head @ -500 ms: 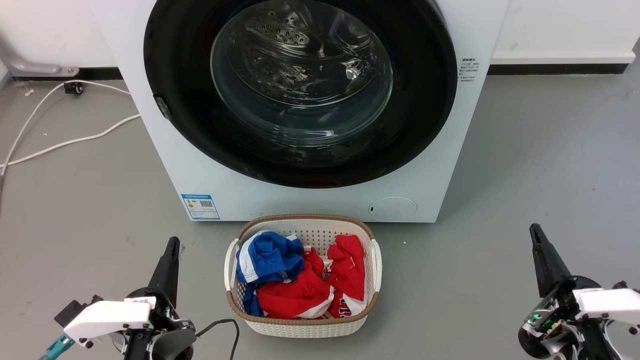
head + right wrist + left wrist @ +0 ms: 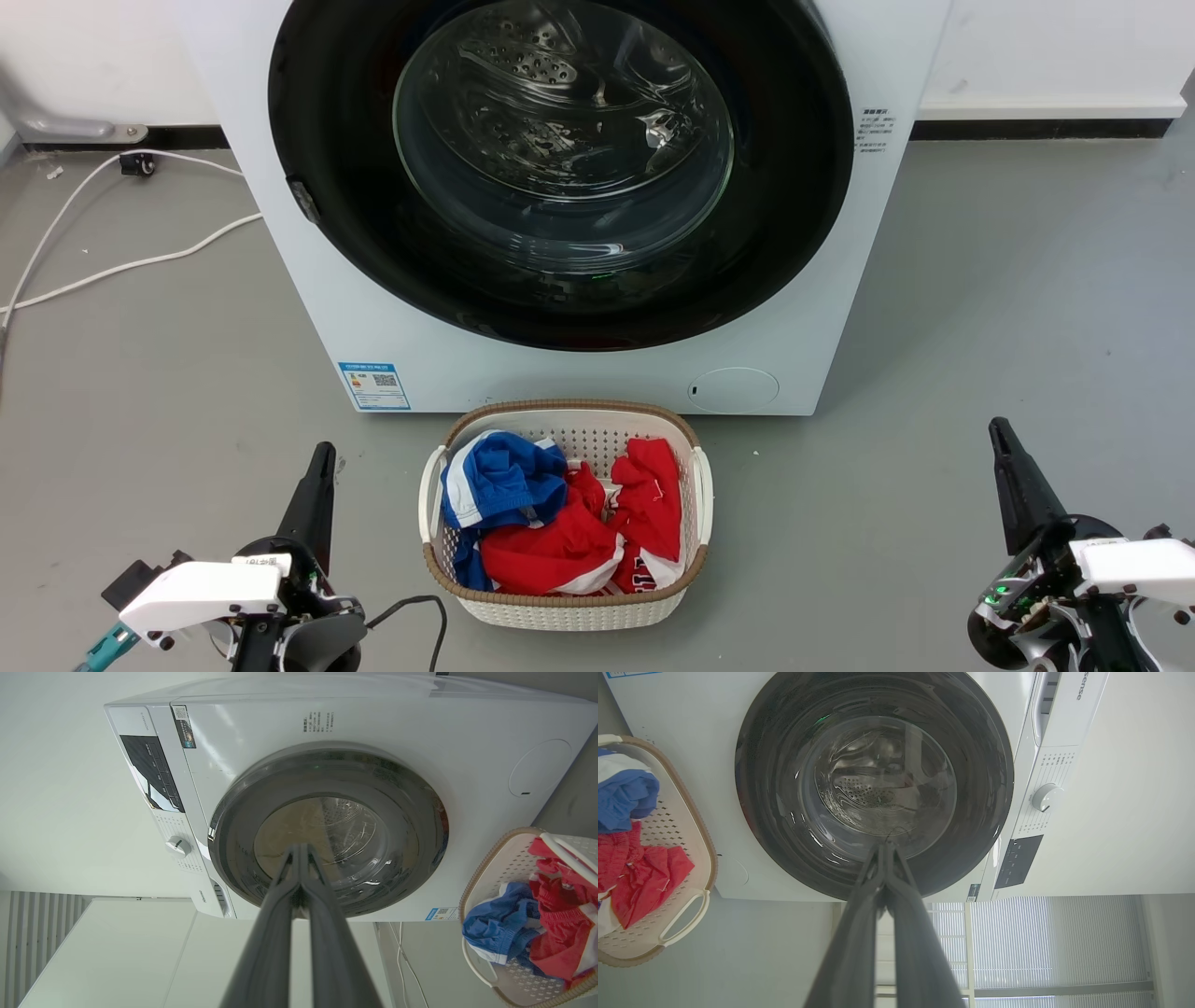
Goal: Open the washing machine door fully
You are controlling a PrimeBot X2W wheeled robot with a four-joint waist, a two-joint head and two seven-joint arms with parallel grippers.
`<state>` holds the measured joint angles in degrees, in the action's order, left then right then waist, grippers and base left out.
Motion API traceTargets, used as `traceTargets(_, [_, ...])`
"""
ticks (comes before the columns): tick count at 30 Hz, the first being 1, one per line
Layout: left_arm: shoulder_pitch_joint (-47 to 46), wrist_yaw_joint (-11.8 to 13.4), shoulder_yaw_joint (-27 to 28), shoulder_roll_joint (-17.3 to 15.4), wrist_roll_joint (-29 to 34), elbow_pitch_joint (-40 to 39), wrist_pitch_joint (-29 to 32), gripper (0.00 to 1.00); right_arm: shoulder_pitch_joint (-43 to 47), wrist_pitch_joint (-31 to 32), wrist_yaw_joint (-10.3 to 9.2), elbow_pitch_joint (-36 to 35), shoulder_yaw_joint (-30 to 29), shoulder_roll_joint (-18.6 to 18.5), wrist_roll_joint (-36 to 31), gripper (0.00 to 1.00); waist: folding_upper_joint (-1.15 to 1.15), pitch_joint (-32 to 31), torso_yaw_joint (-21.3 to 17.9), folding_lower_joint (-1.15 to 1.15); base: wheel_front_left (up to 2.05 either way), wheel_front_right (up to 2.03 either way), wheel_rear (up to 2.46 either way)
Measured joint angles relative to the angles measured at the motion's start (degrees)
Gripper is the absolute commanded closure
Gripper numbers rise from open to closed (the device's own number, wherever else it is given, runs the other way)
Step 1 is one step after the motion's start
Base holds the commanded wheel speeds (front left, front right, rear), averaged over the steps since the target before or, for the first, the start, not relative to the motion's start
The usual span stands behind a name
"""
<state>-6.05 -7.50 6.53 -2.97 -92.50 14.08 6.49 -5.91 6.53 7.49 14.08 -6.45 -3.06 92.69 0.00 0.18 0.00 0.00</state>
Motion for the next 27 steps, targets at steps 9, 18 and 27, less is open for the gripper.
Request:
traceTargets(9, [0.00,0.00,0.00,0.01,0.00,0.00,0.00,1.00,0.00,0.05,0.00,0.00,-0.02,0.01,0.00,1.00,0.00,0.00,0.00,0.00,0.00,0.00,0.00])
traceTargets(18, [2.86,0.11,-0.71,0.26,0.16,2.35,-1.02,0.00,2.98,-0.85,-0.09,2.57,0.13,0.19,-0.11,0.00,0.00,0.01,0.00,0.00,0.00,0.00,0.00])
traceTargets(27, [2.86,0.45,-0.57,0.25,6.90,0.23,-3.49,0.00,3.36,-3.34,-0.09,0.53,-0.32,0.23,-7.97,0.00,0.00,0.13,0.02,0.00,0.00,0.00,0.00])
